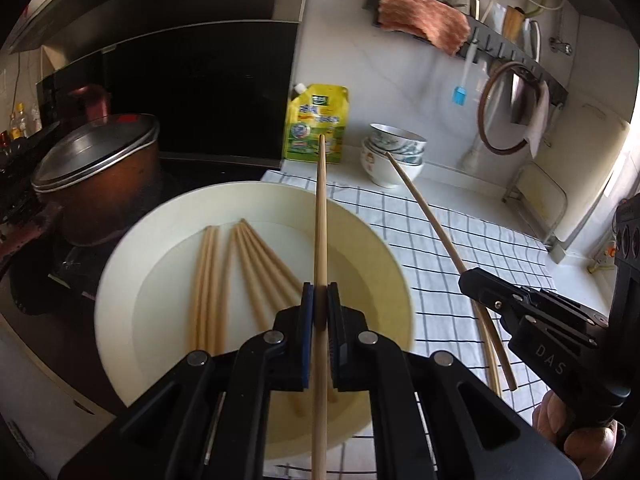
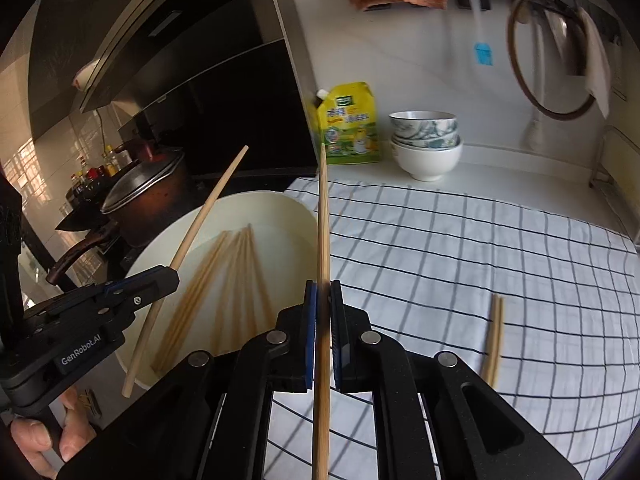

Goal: Organize utensils
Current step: 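Lift both held chopsticks and carry them over the basin, then lower the chopsticks into the basin and open both grippers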

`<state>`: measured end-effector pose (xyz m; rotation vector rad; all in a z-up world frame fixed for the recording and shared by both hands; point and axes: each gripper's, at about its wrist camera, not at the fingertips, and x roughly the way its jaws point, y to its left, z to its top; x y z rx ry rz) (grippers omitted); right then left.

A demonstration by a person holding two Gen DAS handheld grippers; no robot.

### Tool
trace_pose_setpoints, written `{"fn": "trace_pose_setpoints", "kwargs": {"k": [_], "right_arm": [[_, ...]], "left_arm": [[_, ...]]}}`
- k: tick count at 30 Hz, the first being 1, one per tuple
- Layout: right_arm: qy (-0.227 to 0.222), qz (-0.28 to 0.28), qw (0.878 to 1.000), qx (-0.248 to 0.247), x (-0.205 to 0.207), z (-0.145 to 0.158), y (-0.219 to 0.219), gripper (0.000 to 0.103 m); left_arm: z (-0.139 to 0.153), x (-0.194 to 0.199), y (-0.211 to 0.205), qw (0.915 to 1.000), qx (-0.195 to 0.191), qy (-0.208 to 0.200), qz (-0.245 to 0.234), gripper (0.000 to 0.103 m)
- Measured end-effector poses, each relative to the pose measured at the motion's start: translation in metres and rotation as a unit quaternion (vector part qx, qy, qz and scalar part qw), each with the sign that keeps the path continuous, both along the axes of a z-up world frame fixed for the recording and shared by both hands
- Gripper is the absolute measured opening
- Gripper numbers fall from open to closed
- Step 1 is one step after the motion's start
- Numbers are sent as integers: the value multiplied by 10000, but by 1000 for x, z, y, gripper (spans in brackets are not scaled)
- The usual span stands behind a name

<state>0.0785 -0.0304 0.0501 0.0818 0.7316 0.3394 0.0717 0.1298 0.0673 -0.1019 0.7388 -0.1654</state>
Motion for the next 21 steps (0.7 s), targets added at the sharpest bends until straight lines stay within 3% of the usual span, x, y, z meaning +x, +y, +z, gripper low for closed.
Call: {"fn": "trace_pose_setpoints", "kwargs": {"k": [11, 21], "right_arm": [[555, 629, 9964, -149, 47, -26, 91, 7], [1114, 542, 9918, -315, 67, -55, 104, 7]], "left_arm": [[-31, 28, 68, 9983, -82, 310, 479, 7], [-58, 45, 74, 9966, -148, 708, 382, 8]]}}
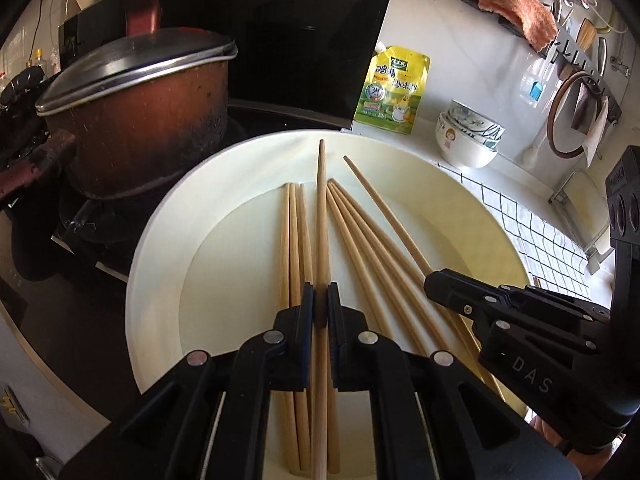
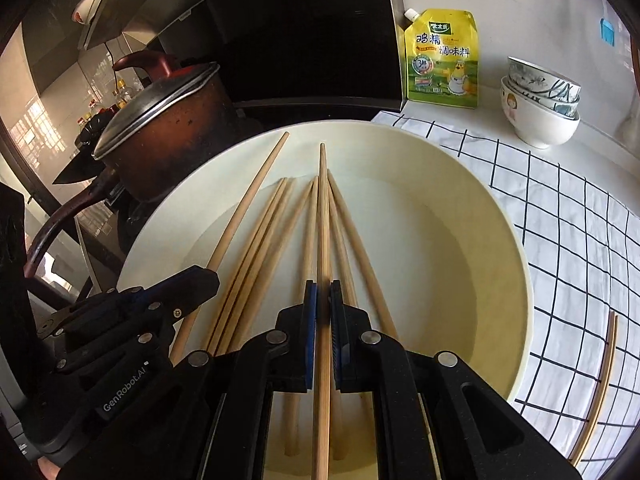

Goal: Organize utensils
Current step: 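Lower the chopsticks into the basin and open both grippers, then move both open grippers back to the last two chopsticks on the cloth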

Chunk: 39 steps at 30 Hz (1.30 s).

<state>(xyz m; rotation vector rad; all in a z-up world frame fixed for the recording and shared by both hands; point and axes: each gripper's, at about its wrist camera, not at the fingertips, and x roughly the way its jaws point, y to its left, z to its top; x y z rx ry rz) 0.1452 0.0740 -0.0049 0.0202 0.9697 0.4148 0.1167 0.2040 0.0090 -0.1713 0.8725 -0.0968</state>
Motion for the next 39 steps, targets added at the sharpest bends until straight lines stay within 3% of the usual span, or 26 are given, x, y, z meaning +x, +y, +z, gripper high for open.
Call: {"fn": "trace_pose_setpoints", "kwargs": {"k": [4, 7, 9, 26, 39], "right_arm": [[43, -16, 10000, 0, -1, -2, -3, 7], [-22, -63, 10000, 23, -3, 0, -6, 7], [-51, -91, 9999, 41, -6, 2, -9, 7], [-359, -163, 9991, 185, -35, 21, -31, 9], [-792, -530, 9953, 148, -79, 46, -87, 19]], "left_arm": [[-4, 2, 1, 10000, 47, 65, 54, 11], [-2, -1, 2, 9999, 99, 21, 120, 32], [0, -3, 5, 9998, 118, -35, 179, 40], [15, -27, -3, 9993, 223, -130, 255, 44], [31, -54, -51, 9991, 294, -315, -53, 51]]}}
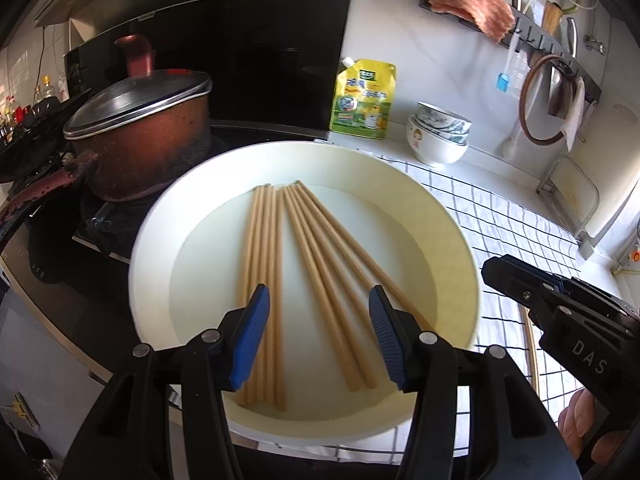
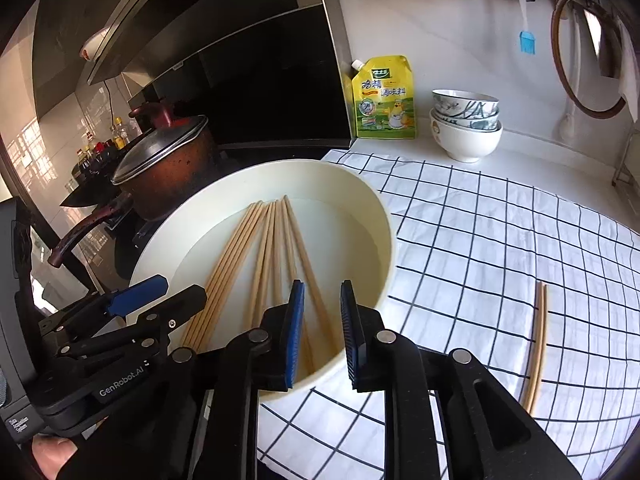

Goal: Organize utensils
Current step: 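Move both open grippers back to the last two chopsticks on the cloth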

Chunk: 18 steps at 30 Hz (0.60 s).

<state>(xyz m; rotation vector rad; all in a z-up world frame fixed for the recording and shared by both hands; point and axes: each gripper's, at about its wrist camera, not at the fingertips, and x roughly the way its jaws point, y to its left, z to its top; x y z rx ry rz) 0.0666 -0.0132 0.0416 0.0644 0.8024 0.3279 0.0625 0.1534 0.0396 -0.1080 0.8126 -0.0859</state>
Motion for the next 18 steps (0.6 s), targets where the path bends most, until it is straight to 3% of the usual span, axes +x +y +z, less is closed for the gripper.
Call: {"fn": "trace_pose_setpoints", "kwargs": {"k": [10, 18], "right_arm": [[-117, -602, 9981, -19, -34, 4, -75, 25], [4, -1238, 9922, -157, -55, -13, -143, 27]], "left_arm": [[5, -19, -60, 9990, -51, -52, -450, 56], [4, -31, -110, 9962, -169, -75, -846, 59]]}}
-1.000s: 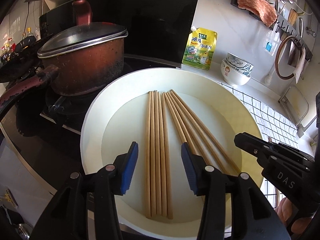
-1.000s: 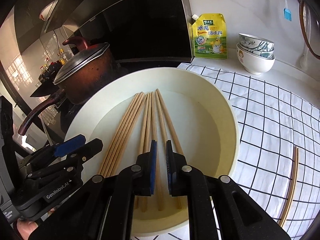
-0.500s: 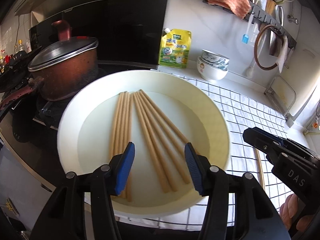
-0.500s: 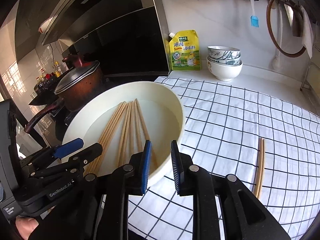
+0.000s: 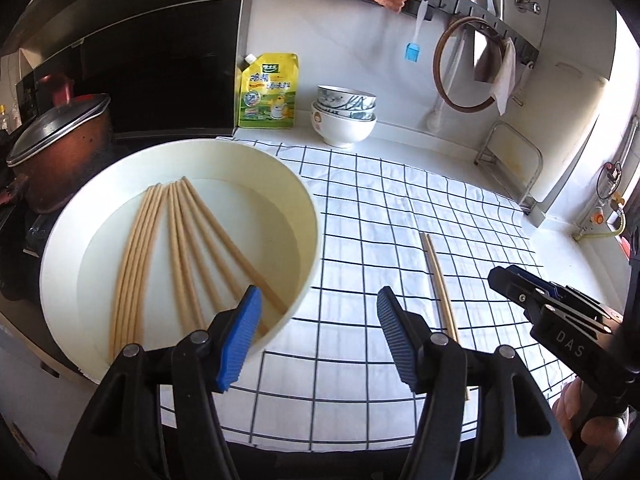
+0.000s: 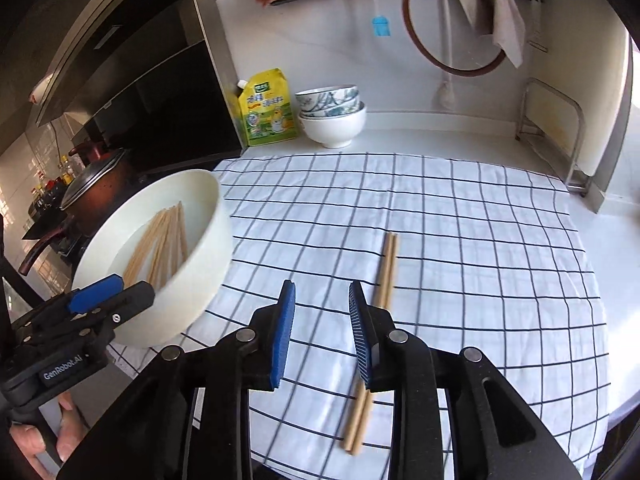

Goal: Organize utensils
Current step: 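Move both open grippers back to the last two chopsticks on the cloth, then lower the right gripper and close it on one chopstick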

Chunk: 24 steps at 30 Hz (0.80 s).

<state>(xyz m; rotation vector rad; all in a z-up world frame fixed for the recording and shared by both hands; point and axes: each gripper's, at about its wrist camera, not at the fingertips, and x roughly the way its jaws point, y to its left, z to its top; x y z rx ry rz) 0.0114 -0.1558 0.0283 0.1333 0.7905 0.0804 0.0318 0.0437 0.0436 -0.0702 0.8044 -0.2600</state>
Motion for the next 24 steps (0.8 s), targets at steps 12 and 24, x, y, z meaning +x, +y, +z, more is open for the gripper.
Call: {"fn": "trace_pose_setpoints", "kwargs": {"k": [12, 24], "right_arm": [[387, -337, 9986, -103, -16, -43, -43, 28], [679, -100, 9973, -270, -5, -79, -22, 28]], "left_arm": [[-13, -9, -55, 9986, 79, 116, -508, 60], [-33, -4, -58, 9986, 206, 309, -382, 62]]}}
